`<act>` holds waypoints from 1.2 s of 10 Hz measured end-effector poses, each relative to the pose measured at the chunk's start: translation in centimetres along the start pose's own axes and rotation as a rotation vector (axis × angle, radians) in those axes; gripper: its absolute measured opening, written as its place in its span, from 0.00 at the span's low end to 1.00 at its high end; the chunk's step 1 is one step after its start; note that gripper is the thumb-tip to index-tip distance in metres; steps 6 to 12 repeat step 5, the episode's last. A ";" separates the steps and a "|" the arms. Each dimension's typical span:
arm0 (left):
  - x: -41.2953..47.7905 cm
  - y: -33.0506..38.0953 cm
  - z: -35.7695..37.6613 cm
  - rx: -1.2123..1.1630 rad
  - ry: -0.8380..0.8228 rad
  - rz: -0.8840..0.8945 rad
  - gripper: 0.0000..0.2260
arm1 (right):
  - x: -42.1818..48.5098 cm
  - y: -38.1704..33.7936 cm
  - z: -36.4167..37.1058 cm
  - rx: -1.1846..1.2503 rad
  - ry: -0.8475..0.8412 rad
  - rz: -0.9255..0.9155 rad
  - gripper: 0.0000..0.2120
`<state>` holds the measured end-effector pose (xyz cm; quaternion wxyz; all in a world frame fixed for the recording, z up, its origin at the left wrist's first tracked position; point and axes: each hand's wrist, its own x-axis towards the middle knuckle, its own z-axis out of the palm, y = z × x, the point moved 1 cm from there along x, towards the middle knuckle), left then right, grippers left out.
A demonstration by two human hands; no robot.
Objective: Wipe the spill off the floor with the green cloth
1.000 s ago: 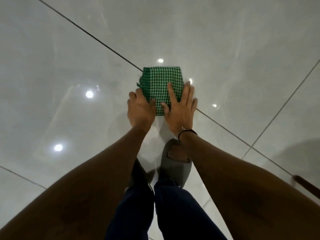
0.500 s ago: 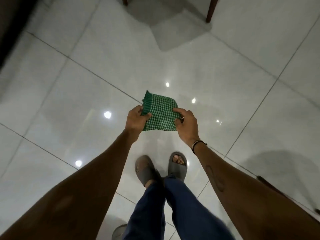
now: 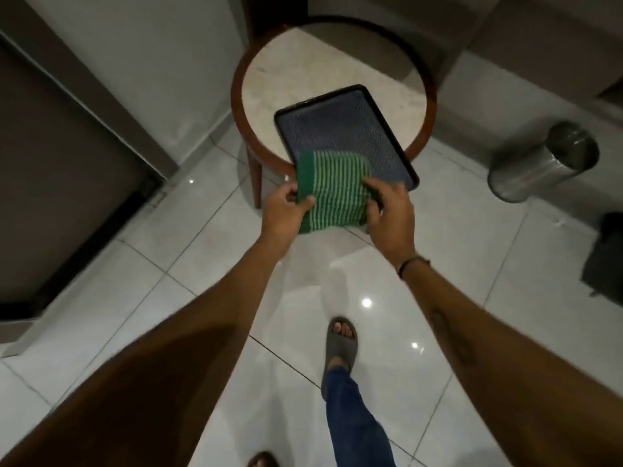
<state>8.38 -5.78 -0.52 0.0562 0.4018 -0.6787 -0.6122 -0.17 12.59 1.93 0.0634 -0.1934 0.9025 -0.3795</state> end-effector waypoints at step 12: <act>0.1 3.1 -4.3 0.988 -0.118 0.285 0.33 | 6.3 -3.2 0.0 -0.480 -0.382 -0.229 0.35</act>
